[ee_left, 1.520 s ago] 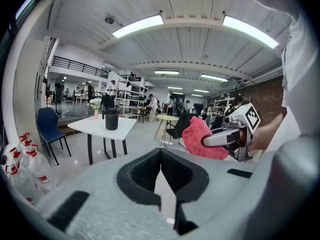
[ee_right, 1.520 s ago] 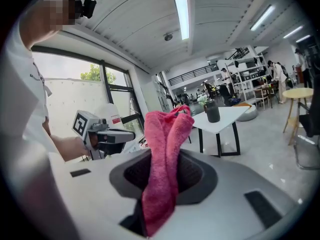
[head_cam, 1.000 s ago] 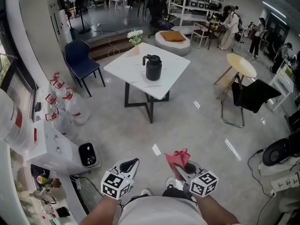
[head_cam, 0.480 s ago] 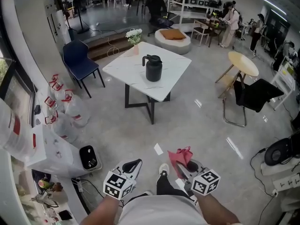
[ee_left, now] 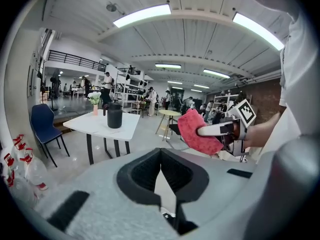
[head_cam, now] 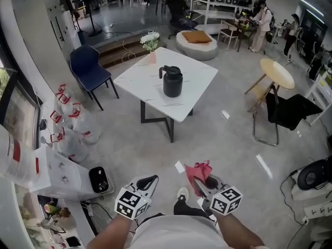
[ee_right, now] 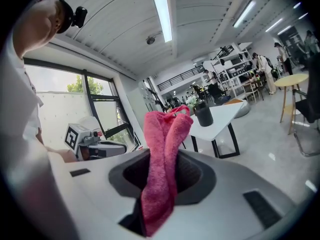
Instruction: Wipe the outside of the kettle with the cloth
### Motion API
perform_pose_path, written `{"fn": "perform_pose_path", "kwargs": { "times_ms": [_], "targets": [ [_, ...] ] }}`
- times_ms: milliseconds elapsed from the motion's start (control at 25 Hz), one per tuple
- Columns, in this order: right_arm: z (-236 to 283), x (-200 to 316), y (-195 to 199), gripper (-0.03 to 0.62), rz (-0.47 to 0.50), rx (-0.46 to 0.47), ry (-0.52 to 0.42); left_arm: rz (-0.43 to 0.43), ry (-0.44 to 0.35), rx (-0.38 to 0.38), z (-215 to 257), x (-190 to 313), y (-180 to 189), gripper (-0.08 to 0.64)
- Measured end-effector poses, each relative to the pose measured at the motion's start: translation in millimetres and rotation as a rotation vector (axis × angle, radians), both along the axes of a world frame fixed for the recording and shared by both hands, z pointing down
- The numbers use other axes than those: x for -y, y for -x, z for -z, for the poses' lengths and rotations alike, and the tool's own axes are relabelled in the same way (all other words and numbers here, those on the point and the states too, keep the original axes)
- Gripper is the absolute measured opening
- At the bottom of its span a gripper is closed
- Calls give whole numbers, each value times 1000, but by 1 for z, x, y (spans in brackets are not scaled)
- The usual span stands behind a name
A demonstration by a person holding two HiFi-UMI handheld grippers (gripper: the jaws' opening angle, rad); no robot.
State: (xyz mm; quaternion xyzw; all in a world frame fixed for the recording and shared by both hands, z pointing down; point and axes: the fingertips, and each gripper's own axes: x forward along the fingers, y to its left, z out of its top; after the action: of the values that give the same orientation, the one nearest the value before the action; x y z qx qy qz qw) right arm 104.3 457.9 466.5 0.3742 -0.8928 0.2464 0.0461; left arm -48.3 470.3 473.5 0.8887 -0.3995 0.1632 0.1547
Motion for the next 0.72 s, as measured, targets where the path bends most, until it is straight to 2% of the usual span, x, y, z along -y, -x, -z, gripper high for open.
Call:
{"fn": "perform_pose_path", "kwargs": {
  "times_ms": [280, 720],
  "targets": [
    [14, 72, -10, 112, 36, 7, -17, 22, -22, 1, 20, 67, -17, 0],
    [18, 168, -41, 112, 107, 5, -57, 72, -44, 4, 21, 163, -56, 0]
  ]
}}
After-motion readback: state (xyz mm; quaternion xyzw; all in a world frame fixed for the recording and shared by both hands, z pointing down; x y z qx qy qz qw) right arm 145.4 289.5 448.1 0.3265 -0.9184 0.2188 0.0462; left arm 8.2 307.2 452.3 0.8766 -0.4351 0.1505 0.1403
